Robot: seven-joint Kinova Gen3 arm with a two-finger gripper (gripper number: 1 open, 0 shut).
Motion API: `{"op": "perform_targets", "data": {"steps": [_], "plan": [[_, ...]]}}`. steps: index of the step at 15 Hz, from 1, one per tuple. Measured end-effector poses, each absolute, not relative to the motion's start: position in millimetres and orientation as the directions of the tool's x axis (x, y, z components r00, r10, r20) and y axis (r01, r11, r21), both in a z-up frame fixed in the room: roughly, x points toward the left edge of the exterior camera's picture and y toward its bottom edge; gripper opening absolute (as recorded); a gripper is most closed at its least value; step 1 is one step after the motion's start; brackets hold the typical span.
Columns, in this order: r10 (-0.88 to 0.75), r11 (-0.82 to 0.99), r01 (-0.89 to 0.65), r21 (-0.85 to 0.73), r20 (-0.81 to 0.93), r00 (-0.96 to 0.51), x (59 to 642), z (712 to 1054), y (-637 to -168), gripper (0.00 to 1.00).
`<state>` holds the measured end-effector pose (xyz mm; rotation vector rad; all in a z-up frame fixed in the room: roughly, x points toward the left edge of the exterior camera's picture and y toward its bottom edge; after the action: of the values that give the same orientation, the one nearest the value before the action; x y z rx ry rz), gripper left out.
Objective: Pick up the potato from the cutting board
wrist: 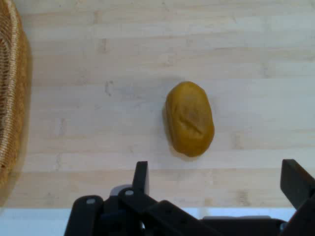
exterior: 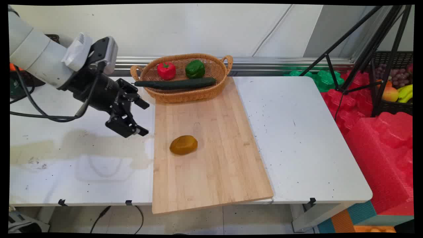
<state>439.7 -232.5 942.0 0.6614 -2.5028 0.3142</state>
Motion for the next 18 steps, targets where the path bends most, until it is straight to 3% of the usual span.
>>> {"op": "perform_targets", "data": {"steps": [18], "plan": [[-0.443,0.84,-0.536,-0.09,0.458,-0.771,365,871,-277,1.0]]}}
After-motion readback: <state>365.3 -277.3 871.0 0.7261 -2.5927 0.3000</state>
